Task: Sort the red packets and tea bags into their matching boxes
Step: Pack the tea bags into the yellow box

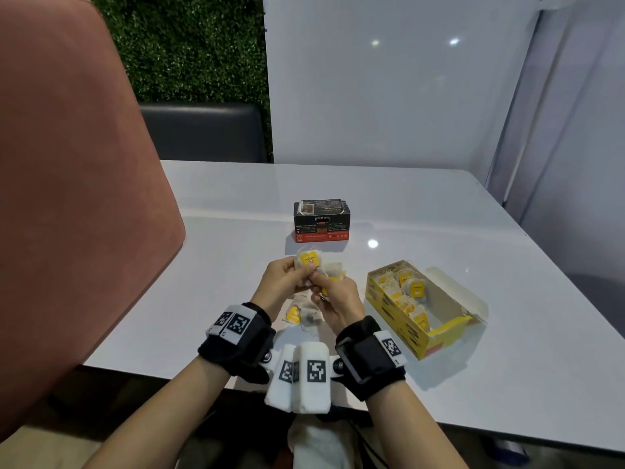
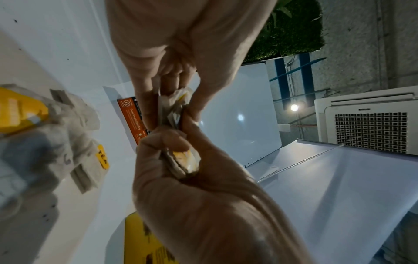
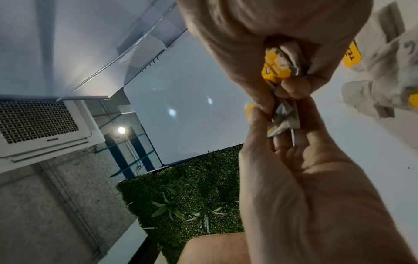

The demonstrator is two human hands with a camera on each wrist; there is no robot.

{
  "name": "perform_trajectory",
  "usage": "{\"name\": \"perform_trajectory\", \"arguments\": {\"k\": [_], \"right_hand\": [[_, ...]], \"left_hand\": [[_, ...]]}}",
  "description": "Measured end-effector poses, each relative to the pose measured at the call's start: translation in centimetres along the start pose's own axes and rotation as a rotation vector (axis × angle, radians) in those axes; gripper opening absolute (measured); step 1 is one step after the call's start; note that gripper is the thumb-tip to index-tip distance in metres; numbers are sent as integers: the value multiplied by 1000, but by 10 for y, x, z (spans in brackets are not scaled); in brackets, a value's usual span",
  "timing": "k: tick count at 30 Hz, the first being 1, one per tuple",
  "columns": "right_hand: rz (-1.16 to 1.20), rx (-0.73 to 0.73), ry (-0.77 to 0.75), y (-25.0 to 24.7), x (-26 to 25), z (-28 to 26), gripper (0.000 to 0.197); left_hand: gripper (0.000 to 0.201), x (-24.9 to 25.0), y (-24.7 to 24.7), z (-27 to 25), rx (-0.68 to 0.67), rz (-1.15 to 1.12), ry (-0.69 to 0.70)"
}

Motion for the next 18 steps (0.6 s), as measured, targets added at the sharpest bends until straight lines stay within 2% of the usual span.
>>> {"name": "perform_trajectory", "arguments": {"k": [3, 6, 8, 11, 14, 16, 18], "right_hand": [[-4, -125, 93, 3, -3, -3, 13], [287, -236, 309, -1, -8, -10, 10], [361, -282, 352, -6, -16, -13, 19], [295, -327, 298, -7, -24, -15, 27], [182, -364, 203, -3, -29, -14, 26], [-10, -383, 125, 1, -30, -15, 18], [-308, -374, 1, 7, -33, -17, 10]], "left_hand": [[17, 4, -10, 2, 19, -1, -25], [26, 9, -31, 5, 29, -10, -77], [24, 12, -40, 5, -4, 2, -124], [21, 9, -39, 0, -60, 2, -206], [25, 1, -27, -5, -118, -75, -292], [22, -3, -15, -10, -177, -145, -333], [23, -3, -7, -13, -203, -176, -343]]}}
Point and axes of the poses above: each hand's wrist, its own z-axis towards the middle knuckle, its own y-axis out of the palm, x = y × z, the point moved 6 cm from there along z, towards the middle knuckle, and after that the axes turned 3 degrees about y, right-handed, at the moved point
